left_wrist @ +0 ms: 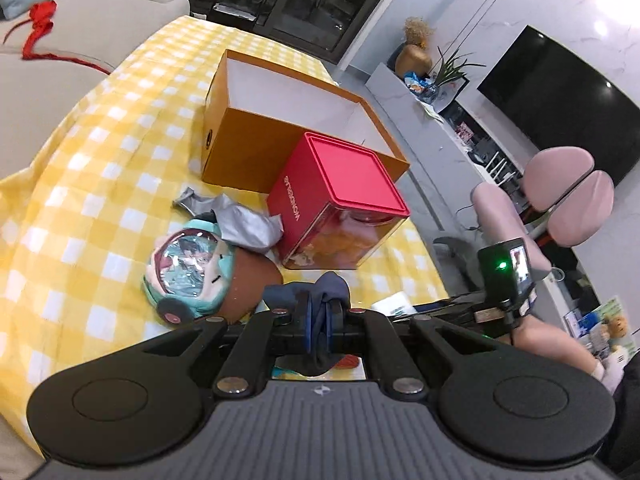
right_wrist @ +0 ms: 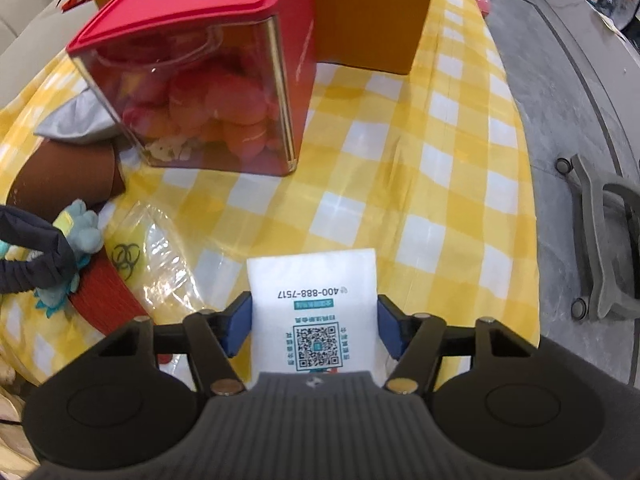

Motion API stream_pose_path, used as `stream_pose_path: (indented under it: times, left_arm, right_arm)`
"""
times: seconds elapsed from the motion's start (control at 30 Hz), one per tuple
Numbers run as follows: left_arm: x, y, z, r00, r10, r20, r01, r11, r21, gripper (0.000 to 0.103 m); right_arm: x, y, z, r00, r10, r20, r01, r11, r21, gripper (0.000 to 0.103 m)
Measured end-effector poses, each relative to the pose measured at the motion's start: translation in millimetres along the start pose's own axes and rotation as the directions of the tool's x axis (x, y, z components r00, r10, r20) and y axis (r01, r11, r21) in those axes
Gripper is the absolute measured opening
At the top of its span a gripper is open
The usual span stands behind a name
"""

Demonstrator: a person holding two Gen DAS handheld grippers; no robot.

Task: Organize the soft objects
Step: 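Carry the white packet and navy cloth over the orange box with both tools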

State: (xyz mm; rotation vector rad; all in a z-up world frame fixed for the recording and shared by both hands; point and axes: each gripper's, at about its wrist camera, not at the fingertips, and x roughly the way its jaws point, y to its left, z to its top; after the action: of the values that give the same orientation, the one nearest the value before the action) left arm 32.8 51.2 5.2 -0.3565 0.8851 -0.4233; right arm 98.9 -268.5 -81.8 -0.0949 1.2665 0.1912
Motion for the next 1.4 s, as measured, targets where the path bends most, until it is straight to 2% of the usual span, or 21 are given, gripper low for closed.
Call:
stream_pose_path:
  times: [0.23, 0.5, 0.6, 0.7, 1.0, 1.17, 1.3, 1.4]
  left_arm:
    - [2.7, -3.8, 3.8, 1.0, 0.021, -0.013, -0.021, 1.0, 0.001, 0.007]
    - [2.5, 0.8, 19.4, 0.997, 0.063, -0.042, -0.066, 0.995, -0.078, 0.007]
    - [-0.9, 1.1, 30.5, 0.997, 0.077, -0.026, -0.079, 0.994, -0.081, 0.007]
    - [-7.5, 1.5, 45.0, 0.997, 0.083, 0.007, -0.082, 0.994, -0.077, 0.007]
    - [-23.5, -2.1, 102.4, 0.984, 0.121, 0.132, -0.112, 0.991, -0.077, 0.007]
    - [-29.2, -9.7, 139.3, 0.97, 0.104, 0.222, -0.088, 0.993, -0.078, 0.007]
    - [-19.2, -15.5, 162.3, 0.965, 0.103, 0.24, -0.088, 0.994, -0.072, 0.007]
    - [-1.1, -20.8, 178.1, 0.967, 0.098, 0.234, -0.087, 0.994, -0.059, 0.007]
  right_arm:
    - [-18.8, -5.3, 3.4, 0.997, 0.057, 0.056, -0.06, 0.997, 0.043, 0.063]
    - [-60.4, -11.3, 17.5, 0.977, 0.111, 0.181, -0.12, 0.992, 0.039, 0.063]
    - [-81.9, -13.0, 21.3, 0.957, 0.09, 0.275, -0.109, 0.993, 0.055, 0.063]
    - [-98.7, -13.6, 27.2, 0.941, 0.096, 0.325, -0.115, 0.993, 0.04, 0.063]
    - [-131.3, -9.2, 61.3, 0.899, 0.131, 0.419, -0.141, 0.99, -0.007, 0.064]
    - [-138.1, -5.7, 97.0, 0.875, 0.136, 0.464, -0.143, 0.989, -0.021, 0.064]
    - [-145.9, -4.6, 129.2, 0.839, 0.153, 0.522, -0.177, 0.984, -0.003, 0.064]
    - [-143.7, -8.0, 155.6, 0.813, 0.145, 0.564, -0.216, 0.974, 0.061, 0.065]
